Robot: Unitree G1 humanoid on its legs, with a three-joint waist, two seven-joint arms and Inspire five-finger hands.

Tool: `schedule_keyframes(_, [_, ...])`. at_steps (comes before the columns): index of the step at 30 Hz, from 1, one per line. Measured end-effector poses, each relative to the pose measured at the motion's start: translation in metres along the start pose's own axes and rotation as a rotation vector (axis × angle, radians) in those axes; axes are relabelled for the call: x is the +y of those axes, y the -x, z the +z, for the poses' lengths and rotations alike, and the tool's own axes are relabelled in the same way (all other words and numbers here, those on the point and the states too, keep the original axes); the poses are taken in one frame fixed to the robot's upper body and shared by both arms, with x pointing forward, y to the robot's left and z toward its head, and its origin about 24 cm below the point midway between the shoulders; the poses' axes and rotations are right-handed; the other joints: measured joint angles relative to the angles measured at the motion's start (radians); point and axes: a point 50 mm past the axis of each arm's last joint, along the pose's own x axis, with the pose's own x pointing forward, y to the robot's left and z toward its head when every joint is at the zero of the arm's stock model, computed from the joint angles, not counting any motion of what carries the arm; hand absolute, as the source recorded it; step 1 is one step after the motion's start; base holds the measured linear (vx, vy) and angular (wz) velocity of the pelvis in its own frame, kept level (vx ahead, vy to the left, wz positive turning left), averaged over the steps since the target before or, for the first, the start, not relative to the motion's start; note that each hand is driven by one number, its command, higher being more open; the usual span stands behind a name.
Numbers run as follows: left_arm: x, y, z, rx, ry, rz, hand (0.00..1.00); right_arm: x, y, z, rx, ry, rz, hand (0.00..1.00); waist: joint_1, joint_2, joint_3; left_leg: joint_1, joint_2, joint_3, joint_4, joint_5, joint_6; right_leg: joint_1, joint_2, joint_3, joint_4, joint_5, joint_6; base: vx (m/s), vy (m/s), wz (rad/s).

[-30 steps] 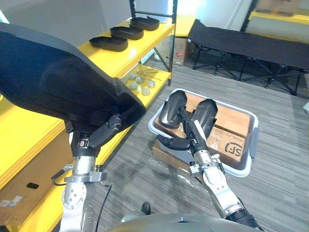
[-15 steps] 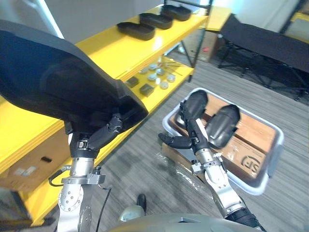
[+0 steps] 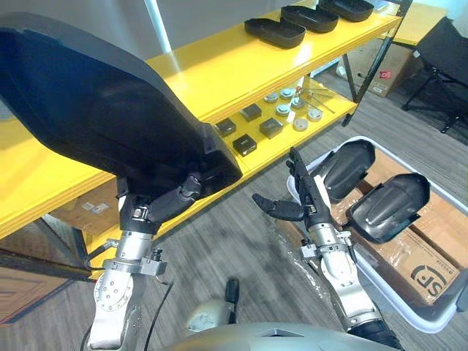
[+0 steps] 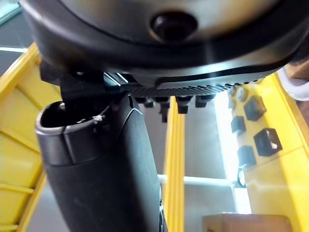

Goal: Walk over and take three plastic housings, then place them on the shelf

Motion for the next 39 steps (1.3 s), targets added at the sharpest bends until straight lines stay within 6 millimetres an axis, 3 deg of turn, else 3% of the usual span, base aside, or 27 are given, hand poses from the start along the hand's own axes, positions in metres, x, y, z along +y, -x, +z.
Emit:
schedule_keyframes(1, [-0.001, 0.0, 0.0, 0.001, 0.005, -0.006, 0.0, 0.0, 0.0, 0.0, 0.001, 0.0, 0.004, 1.0, -0.004, 0.001, 0.001, -0.001, 0.006, 0.024, 0.0, -0.007, 0.003, 0.001, 0.003, 0.002, 0.0, 0.0, 0.016, -0.16, -0.04, 0.06])
schedule_keyframes(3, [-0.003, 0.003, -0.002, 0.014, 0.005, -0.008, 0.0, 0.001, 0.002, -0.001, 0.004, -0.002, 0.016, 1.0, -0.024, 0.009, 0.007, 0.001, 0.065, 0.154, 0.017, -0.003, 0.005, 0.004, 0.019, 0.007, 0.005, -0.009, 0.006, -0.14, -0.037, -0.01])
schedule_keyframes(6, [-0.002, 0.006, -0.003, 0.026, 0.009, 0.013, 0.0, 0.001, 0.007, -0.004, 0.018, -0.008, 0.021, 1.0, -0.017, 0.005, 0.02, 0.016, 0.08, 0.196, 0.012, -0.002, 0.005, -0.017, 0.017, 0.056, 0.023, -0.023, 0.008, -0.1, -0.006, -0.32])
schedule_keyframes(10, [-0.002, 0.006, -0.003, 0.025, 0.011, 0.021, 0.0, -0.002, 0.008, -0.002, -0.002, -0.058, 0.006, 1.0, -0.025, 0.001, 0.022, 0.015, 0.066, 0.235, 0.001, 0.001, 0.014, -0.034, -0.011, 0.059, 0.04, -0.028, 0.017, -0.01, 0.047, -0.03])
schedule_keyframes(12, [-0.002, 0.005, -0.003, 0.022, 0.01, 0.024, 0.0, -0.003, 0.006, 0.0, -0.018, -0.092, -0.011, 1.0, -0.019, -0.003, 0.024, -0.004, 0.046, 0.235, 0.039, -0.021, 0.035, -0.035, -0.039, 0.052, 0.054, -0.036, 0.03, 0.08, 0.089, 0.2])
schedule_keyframes(15, [0.002, 0.006, -0.002, 0.017, -0.003, 0.038, 0.0, -0.005, 0.003, 0.002, -0.031, -0.094, -0.047, 1.0, 0.009, -0.021, 0.035, -0.059, 0.01, 0.237, 0.194, -0.131, 0.055, -0.014, -0.104, 0.037, 0.09, -0.057, 0.048, 0.13, 0.126, 0.2])
schedule_keyframes(16, [0.004, 0.006, -0.001, 0.015, -0.009, 0.044, 0.0, -0.006, 0.003, 0.002, -0.029, -0.091, -0.063, 1.0, 0.018, -0.034, 0.038, -0.054, -0.011, 0.246, 0.229, -0.172, 0.064, 0.016, -0.132, 0.022, 0.087, -0.066, 0.027, 0.2, 0.122, 0.32])
schedule_keyframes(17, [0.005, 0.005, -0.001, 0.01, -0.009, 0.054, 0.0, -0.008, 0.003, 0.002, -0.032, -0.084, -0.081, 1.0, 0.011, -0.029, 0.03, -0.045, -0.023, 0.238, 0.244, -0.198, 0.08, 0.008, -0.155, 0.025, 0.165, -0.045, -0.051, 0.22, 0.13, 0.44])
schedule_keyframes(18, [0.005, 0.005, -0.001, 0.008, -0.006, 0.057, 0.0, -0.009, 0.004, 0.002, -0.033, -0.083, -0.091, 1.0, 0.009, -0.028, 0.03, -0.039, -0.033, 0.224, 0.242, -0.204, 0.086, -0.022, -0.18, 0.04, 0.242, -0.02, -0.092, 0.23, 0.152, 0.55])
schedule_keyframes(19, [0.006, 0.004, 0.001, -0.001, -0.017, 0.051, 0.0, -0.01, 0.004, 0.002, -0.034, -0.086, -0.112, 1.0, 0.008, -0.02, 0.024, -0.011, -0.054, 0.206, 0.214, -0.209, 0.096, -0.095, -0.226, 0.092, 0.406, 0.05, -0.191, 0.25, 0.183, 0.46])
schedule_keyframes(20, [0.01, 0.003, 0.006, -0.011, -0.049, 0.055, 0.0, -0.01, 0.004, 0.003, -0.045, -0.096, -0.125, 1.0, 0.004, -0.029, 0.024, 0.024, -0.068, 0.182, 0.179, -0.212, 0.112, -0.177, -0.244, 0.173, 0.553, 0.082, -0.191, 0.27, 0.173, 0.43])
schedule_keyframes(22, [0.017, 0.003, 0.01, -0.021, -0.076, 0.088, 0.0, -0.008, 0.001, 0.006, -0.065, -0.113, -0.13, 1.0, -0.007, -0.034, 0.025, 0.074, -0.073, 0.146, 0.144, -0.209, 0.13, -0.25, -0.204, 0.227, 0.701, 0.027, -0.172, 0.35, 0.109, 0.36])
schedule_keyframes(25, [0.034, 0.002, 0.018, -0.044, -0.134, 0.18, 0.0, -0.011, -0.014, 0.02, -0.136, -0.107, -0.126, 1.0, -0.019, -0.033, 0.025, 0.184, -0.072, 0.114, 0.087, -0.202, 0.112, -0.311, -0.123, 0.18, 0.66, -0.073, -0.147, 0.33, 0.073, 0.28])
schedule_keyframes(27, [0.042, -0.009, 0.026, -0.103, -0.157, 0.219, 0.0, -0.021, -0.027, 0.04, -0.23, -0.092, -0.148, 1.0, -0.02, -0.023, 0.03, 0.207, -0.056, 0.065, 0.084, -0.212, 0.096, -0.377, -0.021, 0.24, 0.428, -0.07, -0.12, 0.29, 0.017, 0.49])
schedule_keyframes(28, [0.042, -0.014, 0.027, -0.118, -0.157, 0.22, 0.0, -0.024, -0.028, 0.045, -0.254, -0.09, -0.159, 1.0, -0.024, -0.021, 0.031, 0.208, -0.053, 0.044, 0.084, -0.214, 0.092, -0.393, 0.004, 0.278, 0.371, -0.061, -0.105, 0.25, -0.066, 1.03])
schedule_keyframes(29, [0.044, -0.022, 0.027, -0.136, -0.154, 0.219, 0.0, -0.029, -0.028, 0.054, -0.294, -0.085, -0.184, 1.0, -0.042, -0.02, 0.031, 0.211, -0.053, -0.008, 0.084, -0.219, 0.085, -0.417, 0.036, 0.366, 0.285, -0.04, -0.071, 0.19, -0.091, 1.1])
schedule_keyframes(31, [0.046, -0.027, 0.022, -0.128, -0.147, 0.228, 0.0, -0.035, -0.027, 0.062, -0.327, -0.078, -0.213, 1.0, -0.07, -0.024, 0.031, 0.234, -0.053, -0.062, 0.083, -0.228, 0.07, -0.412, 0.049, 0.444, 0.214, -0.006, -0.033, 0.28, -0.181, 1.42])
schedule_keyframes(33, [0.047, -0.024, 0.019, -0.11, -0.147, 0.238, 0.0, -0.045, -0.026, 0.063, -0.336, -0.071, -0.248, 1.0, -0.074, -0.046, 0.02, 0.258, -0.053, -0.08, 0.085, -0.247, 0.039, -0.368, 0.046, 0.444, 0.126, 0.107, -0.029, 0.28, -0.234, 1.22])
schedule_keyframes(34, [0.047, -0.024, 0.019, -0.108, -0.149, 0.238, 0.0, -0.053, -0.025, 0.063, -0.338, -0.074, -0.274, 1.0, -0.074, -0.075, 0.003, 0.257, -0.053, -0.066, 0.086, -0.274, 0.011, -0.327, 0.044, 0.414, 0.058, 0.213, -0.039, 0.23, -0.263, 1.0])
schedule_keyframes(35, [0.045, -0.021, 0.016, -0.101, -0.127, 0.251, 0.0, -0.063, -0.025, 0.064, -0.343, -0.046, -0.292, 1.0, -0.06, -0.064, -0.003, 0.254, -0.017, -0.039, 0.101, -0.315, -0.005, -0.278, 0.057, 0.355, 0.005, 0.188, -0.037, 0.26, -0.304, 0.8])
schedule_keyframes(36, [0.043, -0.019, 0.013, -0.092, -0.114, 0.255, 0.0, -0.067, -0.025, 0.065, -0.346, -0.033, -0.3, 1.0, -0.052, -0.048, -0.006, 0.241, 0.022, 0.011, 0.121, -0.342, -0.023, -0.258, 0.079, 0.333, -0.028, 0.203, -0.052, 0.16, -0.198, 0.62])
schedule_keyframes(37, [0.041, -0.019, 0.011, -0.083, -0.104, 0.245, 0.0, -0.073, -0.023, 0.066, -0.347, -0.021, -0.318, 1.0, -0.055, -0.034, -0.004, 0.236, 0.092, 0.111, 0.149, -0.358, -0.034, -0.22, 0.099, 0.29, -0.07, 0.202, -0.054, 0.15, -0.185, 0.88])
schedule_keyframes(38, [0.036, -0.02, 0.007, -0.069, -0.087, 0.203, 0.0, -0.081, -0.02, 0.064, -0.336, -0.004, -0.345, 1.0, -0.077, -0.021, -0.006, 0.243, 0.163, 0.233, 0.153, -0.335, -0.064, -0.177, 0.109, 0.232, -0.093, 0.201, -0.062, 0.17, -0.196, 1.19])
schedule_keyframes(39, [0.029, -0.022, 0.004, -0.065, -0.066, 0.167, 0.0, -0.086, -0.018, 0.064, -0.333, 0.011, -0.363, 1.0, -0.09, -0.005, -0.01, 0.258, 0.194, 0.295, 0.13, -0.298, -0.102, -0.154, 0.116, 0.2, -0.105, 0.201, -0.062, 0.19, -0.159, 0.98])
